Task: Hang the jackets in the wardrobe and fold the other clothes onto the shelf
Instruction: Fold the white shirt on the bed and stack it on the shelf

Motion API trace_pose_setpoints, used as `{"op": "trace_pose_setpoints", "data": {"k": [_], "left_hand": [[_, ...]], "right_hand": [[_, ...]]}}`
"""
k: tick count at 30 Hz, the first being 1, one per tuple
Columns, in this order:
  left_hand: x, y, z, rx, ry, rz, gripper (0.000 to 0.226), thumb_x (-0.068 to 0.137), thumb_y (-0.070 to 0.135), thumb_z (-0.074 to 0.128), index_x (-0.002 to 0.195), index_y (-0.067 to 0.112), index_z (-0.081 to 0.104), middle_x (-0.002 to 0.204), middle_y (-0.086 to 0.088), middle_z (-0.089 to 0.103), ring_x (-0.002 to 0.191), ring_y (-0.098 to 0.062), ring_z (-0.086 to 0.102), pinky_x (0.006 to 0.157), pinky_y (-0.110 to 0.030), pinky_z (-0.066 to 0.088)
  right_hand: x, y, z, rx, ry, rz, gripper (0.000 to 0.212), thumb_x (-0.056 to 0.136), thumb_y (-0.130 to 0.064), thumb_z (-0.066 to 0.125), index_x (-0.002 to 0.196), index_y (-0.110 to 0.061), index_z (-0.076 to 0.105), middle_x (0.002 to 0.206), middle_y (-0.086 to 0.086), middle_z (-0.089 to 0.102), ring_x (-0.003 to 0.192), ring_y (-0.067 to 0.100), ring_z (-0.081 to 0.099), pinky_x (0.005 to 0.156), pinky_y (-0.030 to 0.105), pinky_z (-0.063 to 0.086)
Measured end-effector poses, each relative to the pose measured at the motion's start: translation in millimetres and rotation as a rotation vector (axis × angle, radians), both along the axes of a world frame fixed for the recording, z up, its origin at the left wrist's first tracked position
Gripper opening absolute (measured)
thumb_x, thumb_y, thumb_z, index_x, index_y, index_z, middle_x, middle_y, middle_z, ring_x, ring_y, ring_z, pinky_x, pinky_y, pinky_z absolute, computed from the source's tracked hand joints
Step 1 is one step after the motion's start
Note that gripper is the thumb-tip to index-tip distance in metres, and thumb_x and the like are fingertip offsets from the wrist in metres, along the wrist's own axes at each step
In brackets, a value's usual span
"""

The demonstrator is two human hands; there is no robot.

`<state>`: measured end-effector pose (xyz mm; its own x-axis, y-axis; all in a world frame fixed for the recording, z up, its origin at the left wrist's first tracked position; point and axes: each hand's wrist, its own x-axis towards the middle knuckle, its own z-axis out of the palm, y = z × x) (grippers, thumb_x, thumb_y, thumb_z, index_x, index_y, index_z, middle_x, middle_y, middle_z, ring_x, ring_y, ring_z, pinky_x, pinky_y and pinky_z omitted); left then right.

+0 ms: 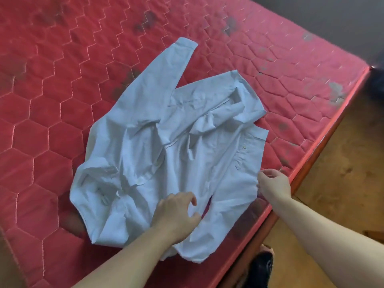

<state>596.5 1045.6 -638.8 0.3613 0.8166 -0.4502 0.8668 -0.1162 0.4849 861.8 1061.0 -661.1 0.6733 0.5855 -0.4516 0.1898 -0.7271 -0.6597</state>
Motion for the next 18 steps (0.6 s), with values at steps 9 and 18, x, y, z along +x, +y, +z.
{"op": "trace_pose_setpoints", "data": {"k": [9,18], "left_hand": [[85.1,113.4,-63.3,-0.006,0.278,0.208,0.083,0.075,0.083,0.014,0.148,0.052,-0.012,0.162,0.014,-0.009,0.15,-0.022,0.006,0.119,-0.051,0.008],[126.8,192.7,-78.5,-0.09,0.283,0.338,0.097,0.061,0.095,0.024,0.142,0.059,-0.018,0.16,0.017,-0.019,0.147,-0.037,-0.015,0.109,-0.068,-0.014]], "right_hand": [[91.9,205.5,-24.1,-0.031,-0.271,0.633,0.107,0.063,-0.055,0.078,0.15,-0.029,0.023,0.153,0.005,0.026,0.138,0.03,0.029,0.112,0.046,0.031],[215.8,229.7,-24.2,0.471,-0.618,1.446,0.01,0.074,-0.022,0.082,0.068,-0.023,0.075,0.12,0.001,0.065,0.106,0.031,0.057,0.081,0.045,0.05]]}}
